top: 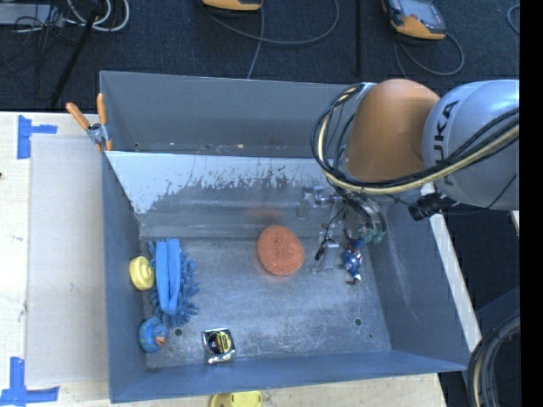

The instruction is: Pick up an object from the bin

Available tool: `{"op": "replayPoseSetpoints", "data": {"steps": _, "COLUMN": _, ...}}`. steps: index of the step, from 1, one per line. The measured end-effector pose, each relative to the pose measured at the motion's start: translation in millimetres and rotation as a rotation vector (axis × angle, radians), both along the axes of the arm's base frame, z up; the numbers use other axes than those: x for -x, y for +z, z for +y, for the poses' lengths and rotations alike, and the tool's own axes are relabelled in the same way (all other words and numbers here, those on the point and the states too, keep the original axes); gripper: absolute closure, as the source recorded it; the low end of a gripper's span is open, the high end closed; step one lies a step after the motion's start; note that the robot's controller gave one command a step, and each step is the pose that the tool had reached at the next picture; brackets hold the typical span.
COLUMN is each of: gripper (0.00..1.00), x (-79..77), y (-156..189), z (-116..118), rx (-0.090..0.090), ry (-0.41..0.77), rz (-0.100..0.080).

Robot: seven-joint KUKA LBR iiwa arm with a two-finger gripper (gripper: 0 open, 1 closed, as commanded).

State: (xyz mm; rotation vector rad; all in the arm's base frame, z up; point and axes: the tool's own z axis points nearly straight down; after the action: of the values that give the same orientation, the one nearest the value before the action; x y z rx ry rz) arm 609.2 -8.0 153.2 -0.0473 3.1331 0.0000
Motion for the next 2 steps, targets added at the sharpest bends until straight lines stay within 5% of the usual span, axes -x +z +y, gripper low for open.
{"op": "replayPoseSetpoints", "data": {"steps": 1, "gripper": 0.0, "x": -2.5, "y": -57, "z": 13, "rx": 0.0, "ry": -0.049, "rz": 0.006}}
{"op": "replayPoseSetpoints", "data": {"steps": 2, "gripper": 1.0, "x": -5.4, "y": -79, "z": 43, "rx": -0.002, "ry": -0.261, "rz": -0.004}}
